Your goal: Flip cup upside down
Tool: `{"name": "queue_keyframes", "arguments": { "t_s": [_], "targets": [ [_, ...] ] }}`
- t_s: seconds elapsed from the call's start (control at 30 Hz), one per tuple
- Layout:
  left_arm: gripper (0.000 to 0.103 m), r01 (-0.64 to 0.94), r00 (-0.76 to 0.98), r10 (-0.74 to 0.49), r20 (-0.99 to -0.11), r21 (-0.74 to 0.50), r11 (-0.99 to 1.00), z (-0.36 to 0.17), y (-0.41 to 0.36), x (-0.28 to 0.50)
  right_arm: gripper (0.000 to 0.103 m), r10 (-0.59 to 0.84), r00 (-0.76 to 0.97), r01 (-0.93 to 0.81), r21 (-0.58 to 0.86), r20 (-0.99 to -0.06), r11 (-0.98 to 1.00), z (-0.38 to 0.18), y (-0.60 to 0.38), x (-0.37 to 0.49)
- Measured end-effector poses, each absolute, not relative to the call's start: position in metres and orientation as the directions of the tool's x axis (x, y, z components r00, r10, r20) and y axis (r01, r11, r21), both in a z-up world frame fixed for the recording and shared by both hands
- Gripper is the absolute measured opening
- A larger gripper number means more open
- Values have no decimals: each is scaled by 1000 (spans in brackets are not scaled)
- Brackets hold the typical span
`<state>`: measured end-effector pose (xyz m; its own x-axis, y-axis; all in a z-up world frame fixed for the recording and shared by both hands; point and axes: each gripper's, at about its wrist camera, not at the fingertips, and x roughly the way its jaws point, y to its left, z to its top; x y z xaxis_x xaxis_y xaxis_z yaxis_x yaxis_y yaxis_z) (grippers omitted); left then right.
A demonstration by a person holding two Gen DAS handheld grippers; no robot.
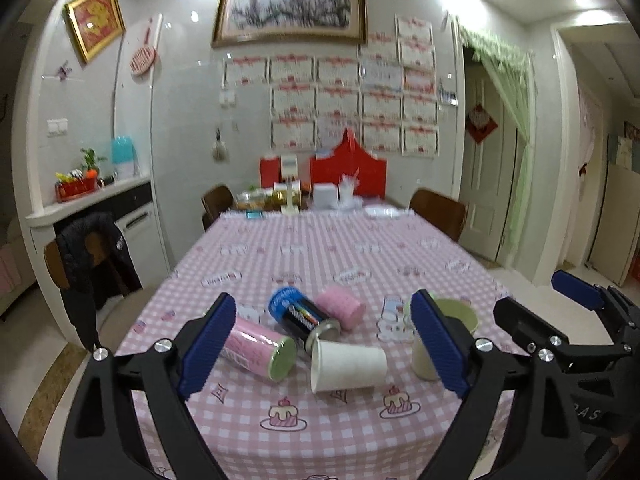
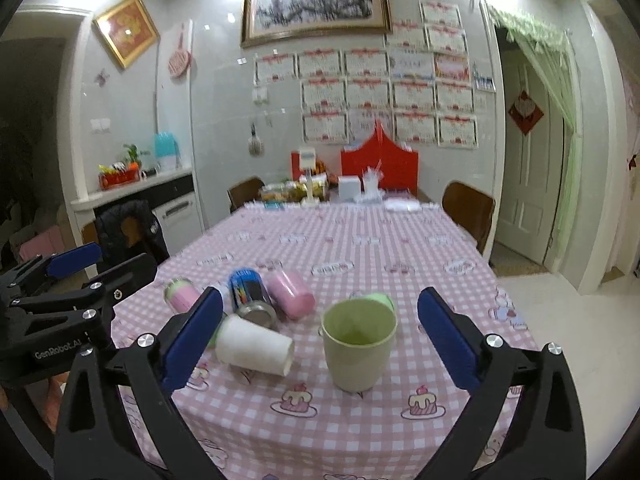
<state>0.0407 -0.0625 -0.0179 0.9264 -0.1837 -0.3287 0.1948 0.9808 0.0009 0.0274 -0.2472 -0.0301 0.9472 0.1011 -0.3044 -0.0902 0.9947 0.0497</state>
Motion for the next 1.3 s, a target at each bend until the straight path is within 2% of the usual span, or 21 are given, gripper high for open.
{"name": "queue_keyframes", "arguments": {
  "t_s": [0.2,0.43,1.3],
  "targets": [
    [89,172,959,-163,-232,20,985,-2,-58,15,95,106,972,-99,42,-208,994,-16,-243,6],
    [89,137,979,-128,-161,45,990,5,-56,-1,95,97,984,-95,21,-152,995,-13,-238,-4],
    [89,82,994,-76,-76,85,993,1,-57,-11,95,84,987,-83,15,-139,996,-20,-235,-8]
  ]
}}
